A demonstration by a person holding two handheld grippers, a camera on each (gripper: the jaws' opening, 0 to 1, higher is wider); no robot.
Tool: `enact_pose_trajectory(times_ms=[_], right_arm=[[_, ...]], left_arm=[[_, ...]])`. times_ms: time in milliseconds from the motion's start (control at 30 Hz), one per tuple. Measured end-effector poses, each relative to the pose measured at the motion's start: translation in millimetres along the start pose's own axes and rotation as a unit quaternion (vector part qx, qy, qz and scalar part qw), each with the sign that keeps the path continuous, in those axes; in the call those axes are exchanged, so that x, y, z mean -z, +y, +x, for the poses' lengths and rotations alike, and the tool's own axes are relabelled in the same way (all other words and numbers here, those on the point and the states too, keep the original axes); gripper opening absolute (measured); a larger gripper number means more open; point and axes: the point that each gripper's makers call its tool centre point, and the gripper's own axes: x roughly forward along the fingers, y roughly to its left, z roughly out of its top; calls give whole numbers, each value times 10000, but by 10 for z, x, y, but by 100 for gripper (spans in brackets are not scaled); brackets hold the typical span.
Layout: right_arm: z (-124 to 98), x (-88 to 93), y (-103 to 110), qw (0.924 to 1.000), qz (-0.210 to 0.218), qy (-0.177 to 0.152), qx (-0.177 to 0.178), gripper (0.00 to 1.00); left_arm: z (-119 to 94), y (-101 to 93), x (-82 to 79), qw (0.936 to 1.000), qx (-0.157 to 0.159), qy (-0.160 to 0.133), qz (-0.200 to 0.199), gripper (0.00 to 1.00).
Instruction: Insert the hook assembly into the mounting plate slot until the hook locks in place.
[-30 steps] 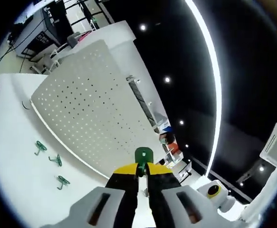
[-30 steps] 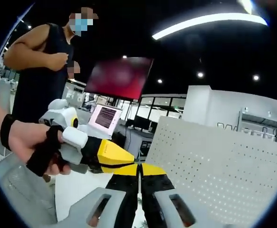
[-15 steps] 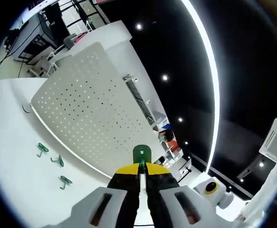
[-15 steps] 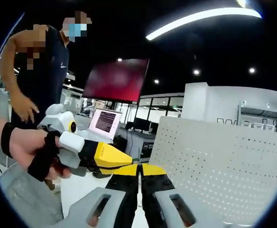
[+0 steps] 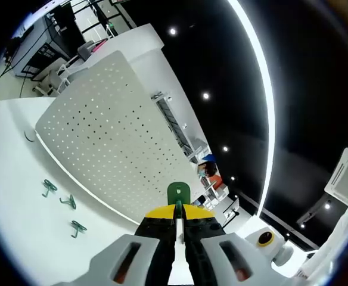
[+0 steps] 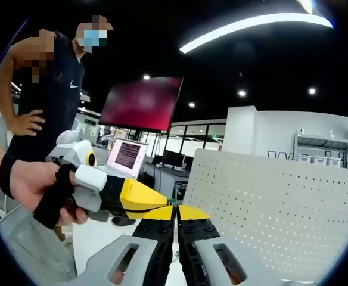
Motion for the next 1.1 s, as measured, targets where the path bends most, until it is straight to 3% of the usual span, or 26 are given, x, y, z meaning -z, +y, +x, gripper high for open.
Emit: enact_pose_trajectory(times_ms=[233,500,667,900,1100], right_arm=[[-64,-6,3,9999,14,-65,118,0],[-120,52,6,9998,116,-15,178,0],[-139,116,18,9995,227,132,156,0],[-210,172,9,9991,282,293,142,5],[-296,244,-19,9980,405,481,85,10]], left_arm=[[16,-38,9,9996,85,-85,-240,4],[-3,-40,85,9999,-2,108,91,3],[-6,-7,50,9995,-127,169,252,3],[49,9,46,9954,-300,371,828,3],[104,-47,76,9878,-317,426,1466,3]])
